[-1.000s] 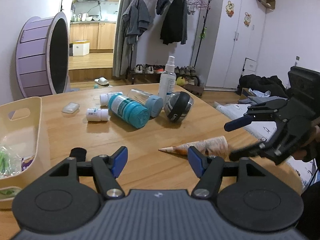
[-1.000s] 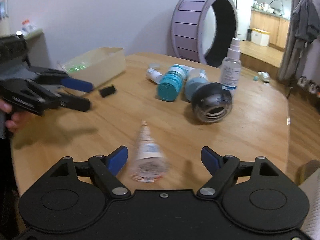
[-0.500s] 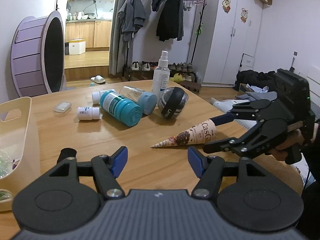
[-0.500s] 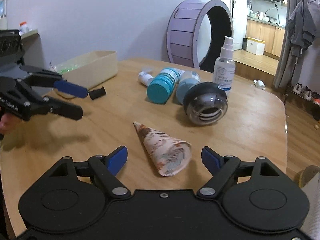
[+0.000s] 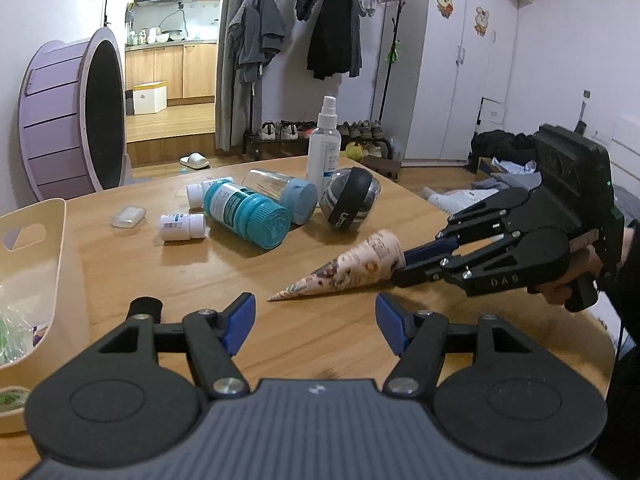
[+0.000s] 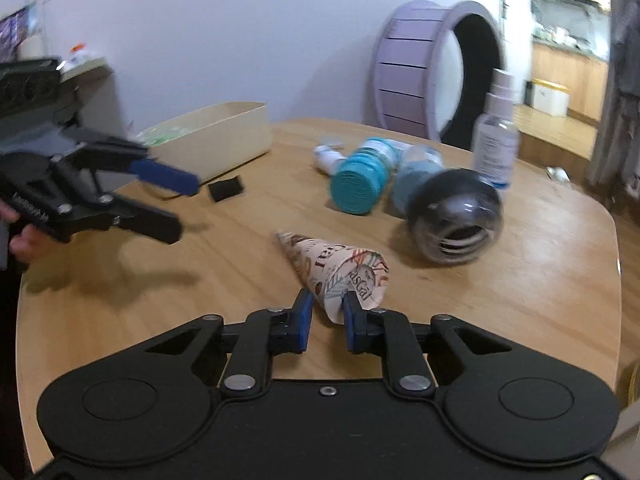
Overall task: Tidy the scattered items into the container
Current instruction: 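Hand the paper cone from the right gripper to the left gripper, then carry the paper cone into the cream basket and open the left gripper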
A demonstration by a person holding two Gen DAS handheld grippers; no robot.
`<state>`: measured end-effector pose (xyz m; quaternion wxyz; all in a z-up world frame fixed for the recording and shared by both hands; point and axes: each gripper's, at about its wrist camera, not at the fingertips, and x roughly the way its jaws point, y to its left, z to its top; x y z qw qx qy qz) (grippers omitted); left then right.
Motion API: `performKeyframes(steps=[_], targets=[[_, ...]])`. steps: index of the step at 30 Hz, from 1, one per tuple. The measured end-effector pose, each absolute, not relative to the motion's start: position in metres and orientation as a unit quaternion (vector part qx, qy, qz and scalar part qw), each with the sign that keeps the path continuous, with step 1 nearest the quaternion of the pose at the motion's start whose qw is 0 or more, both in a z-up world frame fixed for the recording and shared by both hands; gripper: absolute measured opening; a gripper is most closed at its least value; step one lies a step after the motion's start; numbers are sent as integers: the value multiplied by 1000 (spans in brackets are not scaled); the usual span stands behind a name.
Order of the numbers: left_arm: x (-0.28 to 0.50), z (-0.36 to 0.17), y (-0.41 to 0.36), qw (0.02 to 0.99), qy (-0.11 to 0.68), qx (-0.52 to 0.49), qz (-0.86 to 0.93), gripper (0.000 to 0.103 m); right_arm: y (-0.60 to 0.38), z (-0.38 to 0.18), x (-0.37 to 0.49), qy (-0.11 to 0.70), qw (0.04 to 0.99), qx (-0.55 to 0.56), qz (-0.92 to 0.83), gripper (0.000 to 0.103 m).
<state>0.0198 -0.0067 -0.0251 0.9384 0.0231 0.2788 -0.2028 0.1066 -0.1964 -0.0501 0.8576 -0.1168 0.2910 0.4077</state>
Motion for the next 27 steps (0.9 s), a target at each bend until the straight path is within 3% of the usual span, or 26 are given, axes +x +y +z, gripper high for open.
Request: performKeyframes(steps=[3, 9, 13, 18, 25, 27], targets=[[22, -24, -11, 936, 275, 49, -213, 65, -197, -50, 107, 303, 864, -123, 382, 21], [43, -31, -28, 929, 281, 93, -222, 65, -217, -36, 109, 296, 887, -99, 339, 49], [61, -40, -39, 923, 291, 109, -225, 65, -231, -23, 107, 281, 896, -67, 337, 73], [82, -43, -54, 919, 289, 133, -233, 65, -241, -12, 104, 273, 894, -41, 354, 90], [105, -55, -72, 905, 299, 155, -258, 64, -246, -5, 106, 266, 896, -21, 354, 92], [107, -58, -72, 902, 305, 148, -268, 56, -246, -4, 107, 265, 896, -20, 355, 92]])
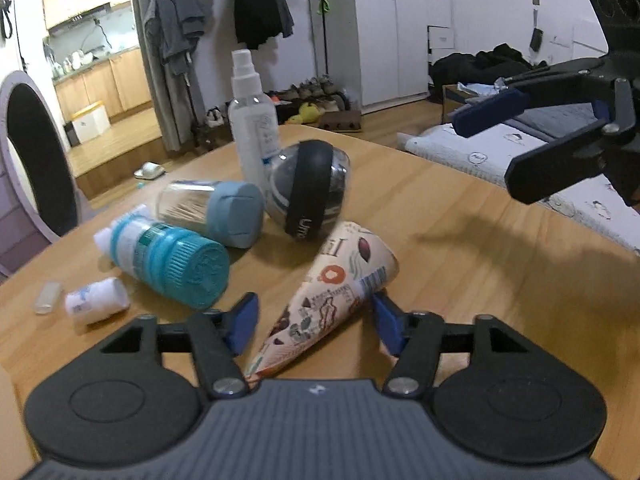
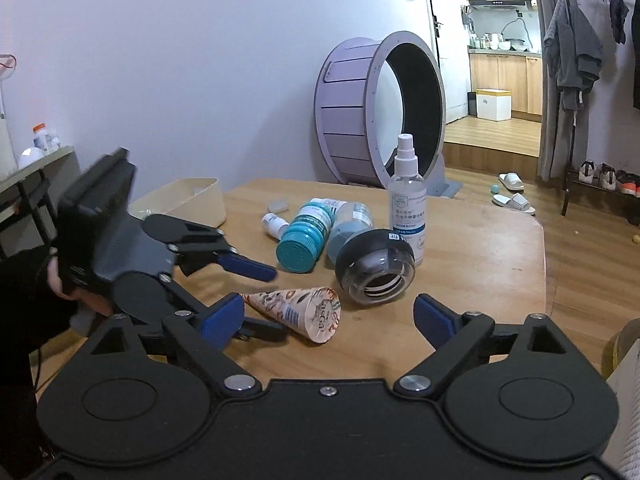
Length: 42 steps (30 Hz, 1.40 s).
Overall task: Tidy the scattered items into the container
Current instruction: 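Carry the paper cone into the cream basket and open the left gripper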
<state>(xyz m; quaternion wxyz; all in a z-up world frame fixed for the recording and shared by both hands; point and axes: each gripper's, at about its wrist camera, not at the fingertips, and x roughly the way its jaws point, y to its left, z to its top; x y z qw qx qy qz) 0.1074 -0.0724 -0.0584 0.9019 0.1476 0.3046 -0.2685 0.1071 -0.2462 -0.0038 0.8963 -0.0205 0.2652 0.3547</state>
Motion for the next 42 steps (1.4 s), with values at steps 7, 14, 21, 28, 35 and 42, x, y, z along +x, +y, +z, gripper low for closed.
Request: performKeyframes(steps=[7, 14, 21, 28, 35, 42], targets=[[97, -58, -64, 906, 298, 114, -279, 24, -244, 0, 105, 257, 896, -19, 363, 94], [65, -35, -40, 923, 269, 75, -264, 24, -241, 5, 101, 248, 893, -9, 376, 94], [25, 0, 5, 950, 236, 39, -202, 24, -224, 13, 98, 236, 883, 5, 405, 94], [8, 27, 71, 972, 227, -9, -61, 24, -195, 21, 98, 222, 871, 13, 437, 95], [28, 27, 112, 964, 262, -28, 29, 24, -170, 19, 98, 226, 862, 3, 454, 95], [51, 9, 123, 950, 306, -42, 48, 27, -153, 16, 101, 236, 854, -5, 463, 95]])
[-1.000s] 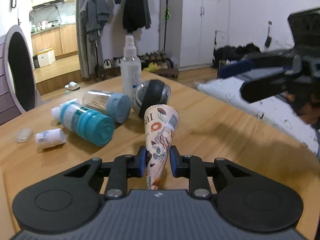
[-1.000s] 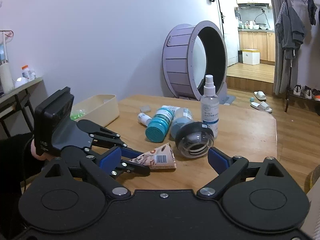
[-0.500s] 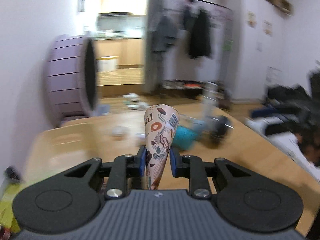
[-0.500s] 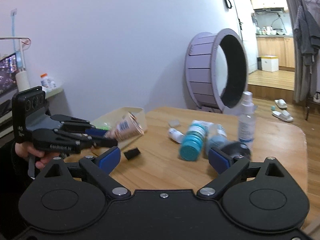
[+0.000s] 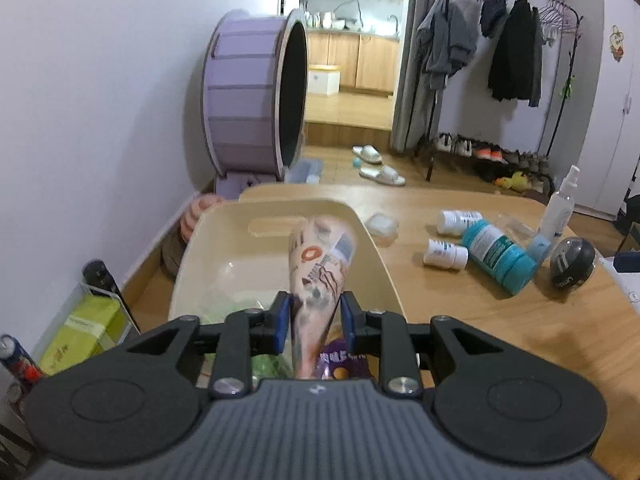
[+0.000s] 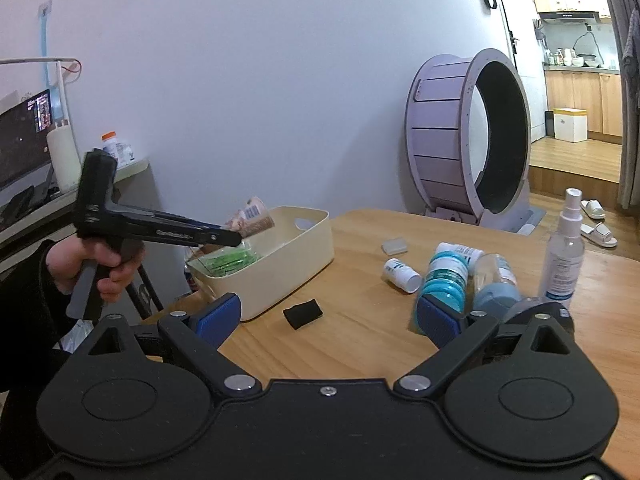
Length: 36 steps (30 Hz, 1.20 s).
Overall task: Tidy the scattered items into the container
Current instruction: 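Carry the paper cone into the cream basket and open the left gripper, then move the right gripper to the black-and-clear ball and close on it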
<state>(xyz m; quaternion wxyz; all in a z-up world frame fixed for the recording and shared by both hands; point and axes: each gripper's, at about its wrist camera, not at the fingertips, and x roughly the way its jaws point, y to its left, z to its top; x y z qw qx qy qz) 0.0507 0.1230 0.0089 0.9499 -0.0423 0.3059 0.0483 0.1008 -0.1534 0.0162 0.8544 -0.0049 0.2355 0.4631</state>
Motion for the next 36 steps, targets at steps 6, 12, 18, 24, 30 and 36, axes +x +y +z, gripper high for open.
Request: performKeyframes(steps=[6, 12, 18, 24, 30, 36], targets=[[38, 10, 129, 949, 309, -47, 48, 29, -149, 16, 102, 241, 851, -8, 467, 95], [22, 24, 122, 955, 289, -68, 23, 30, -151, 16, 103, 242, 855, -8, 459, 95], [18, 31, 79, 960, 269, -59, -48, 36, -163, 17, 109, 242, 874, -4, 422, 95], [28, 21, 34, 955, 265, -57, -122, 43, -187, 12, 123, 246, 907, -6, 343, 97], [38, 9, 16, 948, 266, -67, -161, 48, -201, -5, 141, 260, 920, -22, 292, 97], [42, 1, 18, 948, 258, -79, -170, 52, -196, -24, 157, 277, 919, -48, 275, 98]])
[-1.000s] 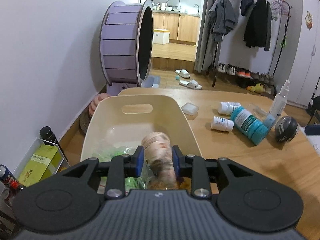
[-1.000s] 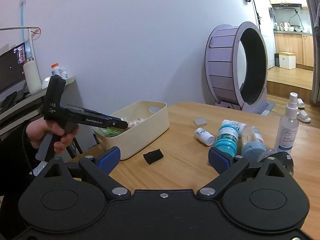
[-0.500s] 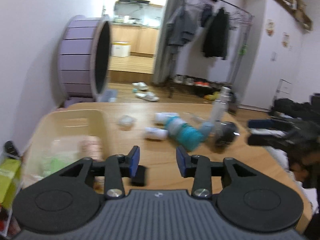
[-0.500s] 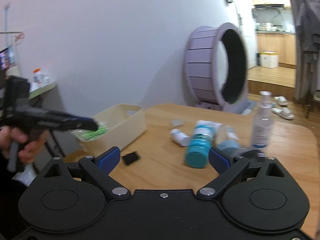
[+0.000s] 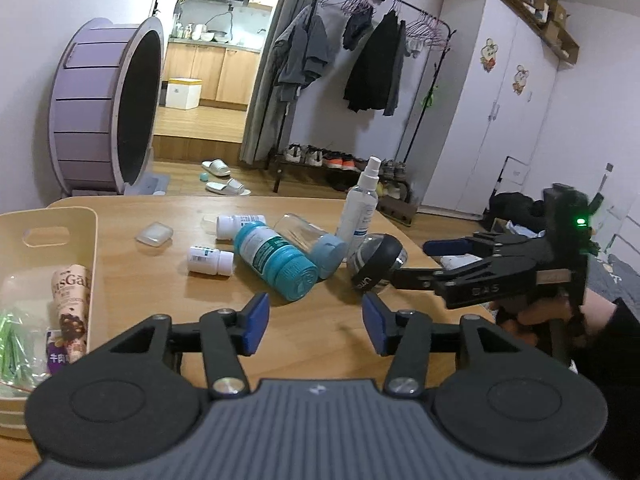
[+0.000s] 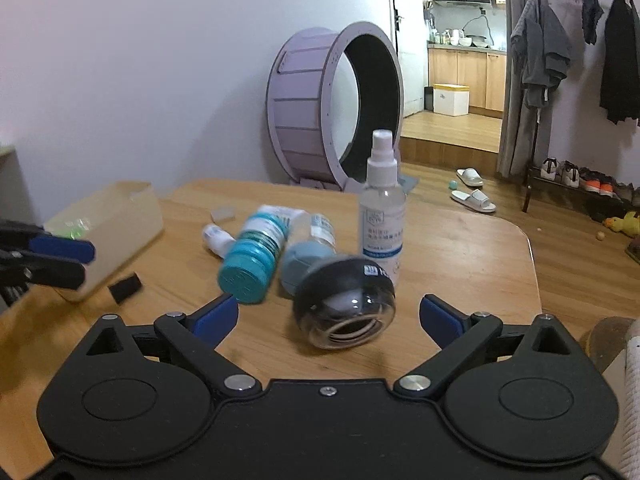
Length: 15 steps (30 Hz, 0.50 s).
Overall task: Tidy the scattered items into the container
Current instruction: 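Move the right gripper to the black-and-clear ball and close on it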
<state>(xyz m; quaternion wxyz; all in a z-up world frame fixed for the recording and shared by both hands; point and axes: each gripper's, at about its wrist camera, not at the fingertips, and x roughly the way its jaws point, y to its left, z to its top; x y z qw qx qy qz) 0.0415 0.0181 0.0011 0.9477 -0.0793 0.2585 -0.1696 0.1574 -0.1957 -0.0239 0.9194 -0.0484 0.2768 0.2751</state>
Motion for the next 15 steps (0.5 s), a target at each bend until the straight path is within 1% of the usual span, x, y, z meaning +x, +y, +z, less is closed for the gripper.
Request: performKeyframes(steps=[6, 15], targets=[[39, -11, 17, 945, 262, -87, -174, 54, -191, -33, 165, 272, 921, -65, 271, 100], [32, -9, 15, 946, 254, -82, -182, 55, -184, -48, 175, 282, 919, -82, 264, 100]])
